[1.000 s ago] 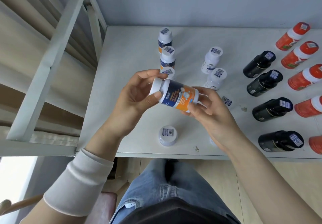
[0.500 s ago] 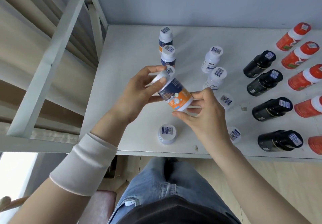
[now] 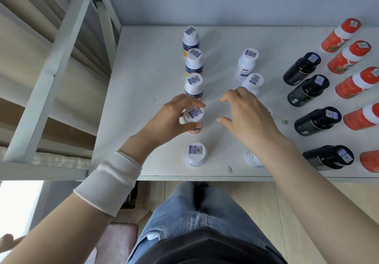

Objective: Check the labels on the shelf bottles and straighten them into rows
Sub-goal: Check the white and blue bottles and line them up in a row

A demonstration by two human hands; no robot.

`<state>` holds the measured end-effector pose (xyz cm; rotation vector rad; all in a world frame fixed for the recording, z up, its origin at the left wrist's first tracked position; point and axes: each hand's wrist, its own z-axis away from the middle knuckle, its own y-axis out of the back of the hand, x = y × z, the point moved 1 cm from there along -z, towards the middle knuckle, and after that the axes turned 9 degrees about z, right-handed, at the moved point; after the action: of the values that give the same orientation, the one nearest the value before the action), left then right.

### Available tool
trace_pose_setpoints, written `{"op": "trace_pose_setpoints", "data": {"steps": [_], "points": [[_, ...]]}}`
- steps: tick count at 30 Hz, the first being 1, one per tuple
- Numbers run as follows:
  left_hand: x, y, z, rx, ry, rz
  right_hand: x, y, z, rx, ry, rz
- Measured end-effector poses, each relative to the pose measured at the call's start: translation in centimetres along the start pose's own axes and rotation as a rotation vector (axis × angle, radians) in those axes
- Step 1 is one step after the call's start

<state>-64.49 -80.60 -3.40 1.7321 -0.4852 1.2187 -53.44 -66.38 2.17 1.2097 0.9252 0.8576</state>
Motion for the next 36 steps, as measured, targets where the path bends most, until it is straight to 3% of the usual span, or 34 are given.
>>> {"op": "trace_pose_setpoints", "data": {"steps": [9,15,21,25,27,30,33,36], "points": [[-1.0,-0.9,0.5,-0.017,0.029,-0.033,-0.2,0.3,-0.6,-0.019,-0.015,0.147],[0.2,2.1,-3.2,0.197,-0.105,-0.129,0.8,0.6,-1.6,-0.007,-0.037,0.114],[-0.9,1.4,-7.4,0.035,0.11,-0.369,1.8,0.1,-3.6,-0.025,-0.008,0.047],[-0.3,2.2,-6.6,0.244,0.192,-0.082,2.7,-0.8,-4.5,0.058,-0.024,-0.34],[0.8,2.6,-5.5,0.333,0.24,0.247,2.6,-0.8,-4.8,0.069,-0.087,-0.626],[2.5,2.6,-4.0,0.322,0.193,0.729,2.0,-0.8,-4.9,-0.039,-0.194,-1.056],[2.8,2.5,-2.8,0.279,0.164,0.837,1.9,-0.9,-4.2,-0.228,-0.143,-1.407],[2.9,3.0,-2.3,0.228,0.221,0.835,2.0,-1.0,-3.4,-0.181,0.019,-1.423]]}}
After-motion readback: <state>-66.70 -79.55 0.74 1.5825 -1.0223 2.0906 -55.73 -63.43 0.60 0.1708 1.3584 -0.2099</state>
